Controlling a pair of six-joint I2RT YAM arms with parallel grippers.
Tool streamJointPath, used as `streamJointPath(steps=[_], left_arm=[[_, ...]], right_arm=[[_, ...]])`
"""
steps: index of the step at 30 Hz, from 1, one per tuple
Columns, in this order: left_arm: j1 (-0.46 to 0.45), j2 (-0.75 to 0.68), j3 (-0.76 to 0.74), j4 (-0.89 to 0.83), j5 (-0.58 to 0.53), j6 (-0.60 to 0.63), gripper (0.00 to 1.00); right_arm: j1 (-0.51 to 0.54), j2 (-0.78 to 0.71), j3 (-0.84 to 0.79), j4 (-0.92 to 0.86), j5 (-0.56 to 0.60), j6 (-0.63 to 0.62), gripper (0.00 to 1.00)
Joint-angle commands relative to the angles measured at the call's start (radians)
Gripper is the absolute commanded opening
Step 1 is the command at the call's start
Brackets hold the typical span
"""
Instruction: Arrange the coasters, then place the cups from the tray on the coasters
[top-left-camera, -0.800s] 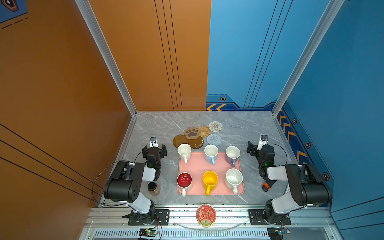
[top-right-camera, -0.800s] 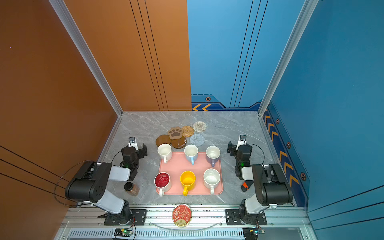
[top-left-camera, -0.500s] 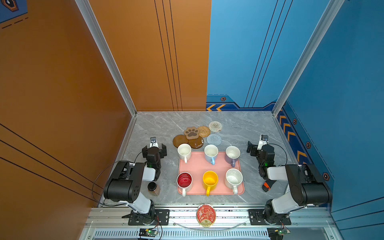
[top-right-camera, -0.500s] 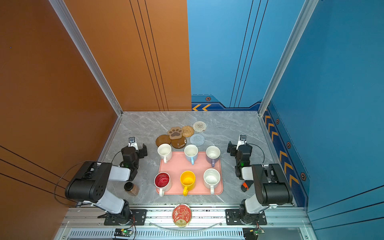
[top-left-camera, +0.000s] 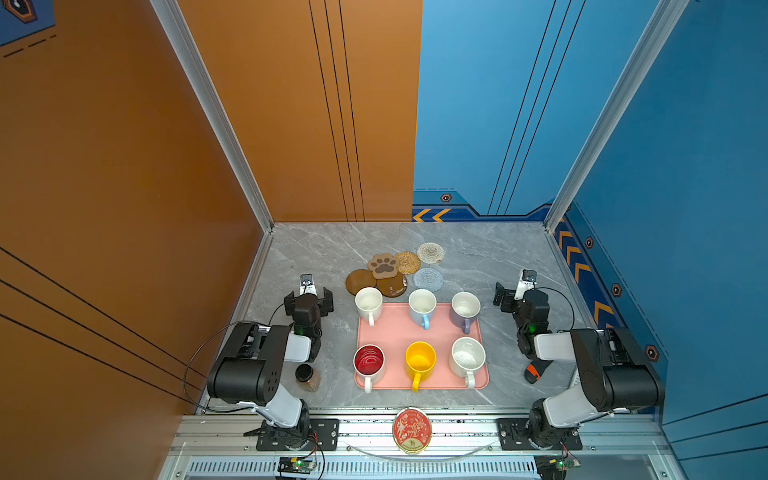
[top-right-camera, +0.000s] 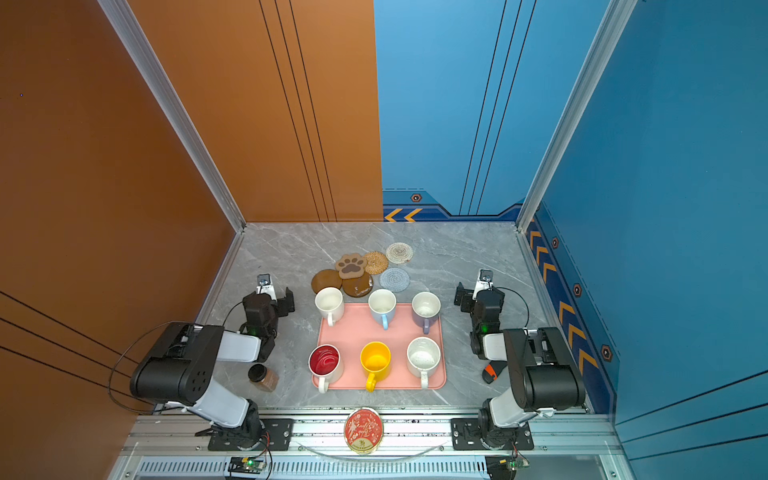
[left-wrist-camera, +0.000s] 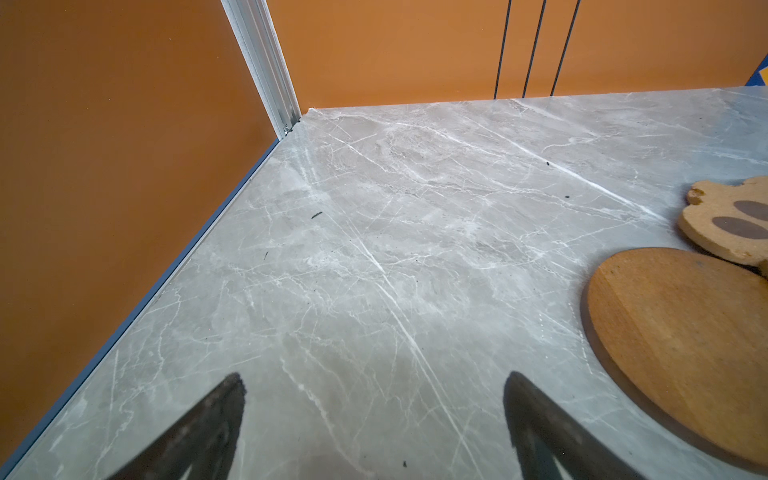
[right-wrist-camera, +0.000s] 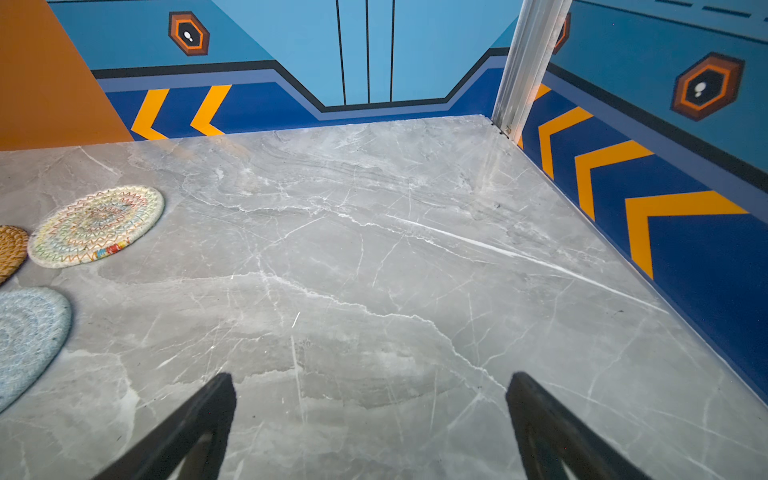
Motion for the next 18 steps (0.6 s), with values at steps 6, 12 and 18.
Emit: streamJointPath(steps=[6,12,18], left_arm=[[0.005,-0.012,0.021,-0.01,0.01,-0.015,0.98],[0.005,-0.013,0.02,-0.008,0.011,-0.014,0.98],[0.005,-0.015,0.018,-0.009,0.011,-0.014,0.98]], right_arm=[[-0.001,0.009,0.011,-0.009,-0.004,-0.008,1.0],[-0.001,0.009,0.011,-0.009,-0.003,-0.009,1.0],[0.006,-0.029,0.04,-0.082,0.031,-0.004,1.0]])
